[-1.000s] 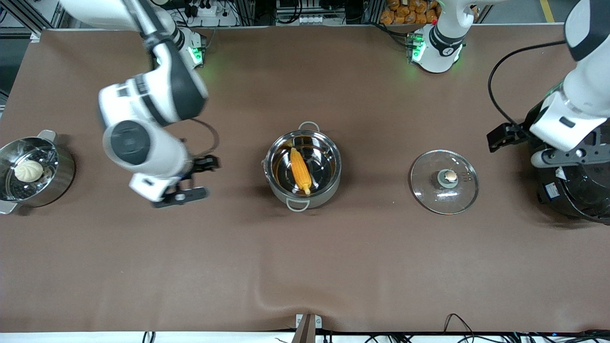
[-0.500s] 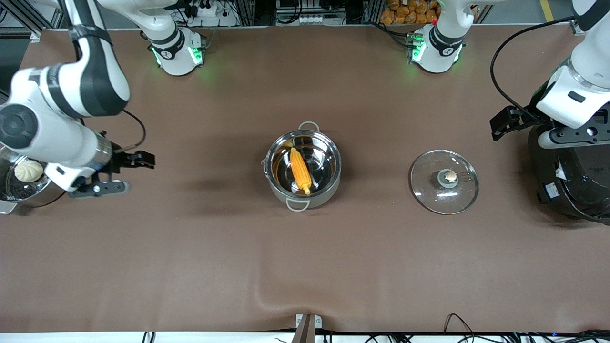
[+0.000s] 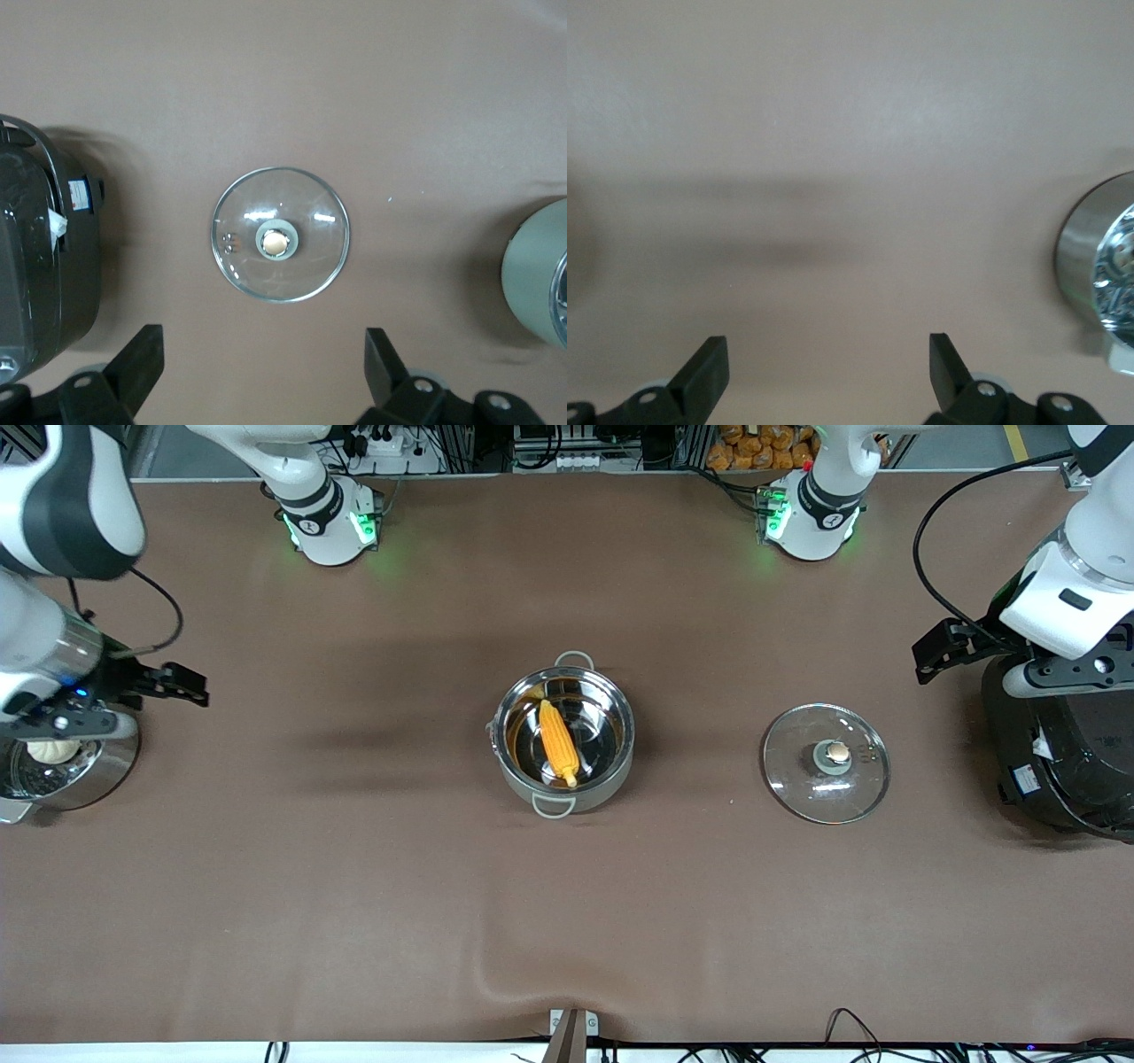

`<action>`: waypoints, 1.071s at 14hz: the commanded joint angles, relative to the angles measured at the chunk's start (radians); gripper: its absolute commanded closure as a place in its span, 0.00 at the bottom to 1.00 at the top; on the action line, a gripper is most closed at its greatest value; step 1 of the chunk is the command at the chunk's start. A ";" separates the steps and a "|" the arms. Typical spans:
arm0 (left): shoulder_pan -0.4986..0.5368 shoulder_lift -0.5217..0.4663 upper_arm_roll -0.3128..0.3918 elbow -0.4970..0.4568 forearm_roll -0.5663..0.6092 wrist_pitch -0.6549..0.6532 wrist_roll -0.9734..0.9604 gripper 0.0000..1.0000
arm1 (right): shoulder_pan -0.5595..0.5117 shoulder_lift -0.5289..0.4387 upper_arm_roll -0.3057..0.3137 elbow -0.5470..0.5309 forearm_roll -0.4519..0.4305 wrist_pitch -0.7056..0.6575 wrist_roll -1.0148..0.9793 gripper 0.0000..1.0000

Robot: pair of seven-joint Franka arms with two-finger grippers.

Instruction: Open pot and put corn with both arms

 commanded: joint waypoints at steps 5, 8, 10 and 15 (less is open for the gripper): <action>0.052 -0.042 0.005 0.003 0.012 -0.047 0.137 0.00 | -0.045 -0.011 0.015 0.266 0.096 -0.320 -0.084 0.00; 0.054 -0.039 0.004 0.004 0.012 -0.047 0.134 0.00 | -0.061 -0.011 0.009 0.300 0.135 -0.359 -0.013 0.00; 0.057 -0.036 0.005 0.006 0.005 -0.047 0.134 0.00 | -0.059 -0.013 0.011 0.300 0.109 -0.354 -0.013 0.00; 0.055 -0.032 0.005 0.006 -0.007 -0.047 0.123 0.00 | -0.059 -0.022 0.011 0.300 0.044 -0.330 -0.011 0.00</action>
